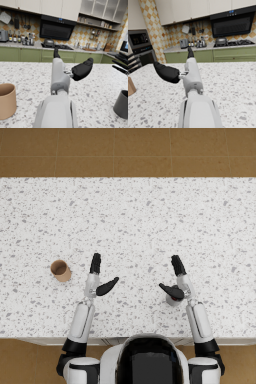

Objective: Pick up two cups and pour the berry on the right into the cup on the left

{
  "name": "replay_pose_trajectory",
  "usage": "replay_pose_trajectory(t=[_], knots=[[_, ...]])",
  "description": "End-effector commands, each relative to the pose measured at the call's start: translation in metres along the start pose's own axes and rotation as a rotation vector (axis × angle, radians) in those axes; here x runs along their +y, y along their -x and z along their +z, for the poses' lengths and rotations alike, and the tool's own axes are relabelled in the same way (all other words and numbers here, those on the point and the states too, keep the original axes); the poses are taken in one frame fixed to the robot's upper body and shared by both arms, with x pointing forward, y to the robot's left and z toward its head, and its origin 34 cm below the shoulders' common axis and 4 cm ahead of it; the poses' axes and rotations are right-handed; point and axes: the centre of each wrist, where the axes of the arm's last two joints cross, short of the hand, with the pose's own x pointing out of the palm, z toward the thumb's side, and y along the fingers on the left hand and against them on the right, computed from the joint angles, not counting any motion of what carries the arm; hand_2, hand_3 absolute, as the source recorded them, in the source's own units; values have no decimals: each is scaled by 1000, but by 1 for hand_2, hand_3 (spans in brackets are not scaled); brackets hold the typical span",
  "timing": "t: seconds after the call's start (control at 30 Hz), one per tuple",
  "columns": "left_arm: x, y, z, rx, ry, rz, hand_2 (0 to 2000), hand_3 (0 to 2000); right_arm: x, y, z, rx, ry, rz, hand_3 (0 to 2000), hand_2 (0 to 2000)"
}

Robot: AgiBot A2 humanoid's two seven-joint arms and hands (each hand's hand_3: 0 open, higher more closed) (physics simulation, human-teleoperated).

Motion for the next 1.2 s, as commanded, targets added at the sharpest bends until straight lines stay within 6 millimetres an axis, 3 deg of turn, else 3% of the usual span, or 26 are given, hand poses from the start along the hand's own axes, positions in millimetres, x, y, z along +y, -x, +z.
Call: replay_pose_trajectory(t=[0.03, 0.43, 0.47, 0.63, 0.73, 1.0, 1.2], knots=[[0, 0, 0, 0, 0, 0, 0, 0, 0, 0, 0, 0, 0, 0, 0, 0], [0, 0, 0, 0, 0, 0, 0, 0, 0, 0, 0, 0, 0, 0, 0, 0], [0, -4, -7, -2, 28, -16, 0, 0, -1, -4, -7, -8, -27, 17, 0, 0], [-7, 14, 7, 8, -110, -21, 0, 0, 9, -9, 1, -9, 82, -57, 0, 0], [-13, 23, 15, 109, -155, 16, 0, 0, 22, -4, 7, 98, 105, -99, 0, 0], [-28, 73, 21, 380, -158, 247, 0, 0, 53, -3, 2, 370, 46, -129, 0, 0], [-30, 100, 13, 493, -97, 354, 0, 0, 72, 2, 1, 480, 3, -163, 0, 0]])
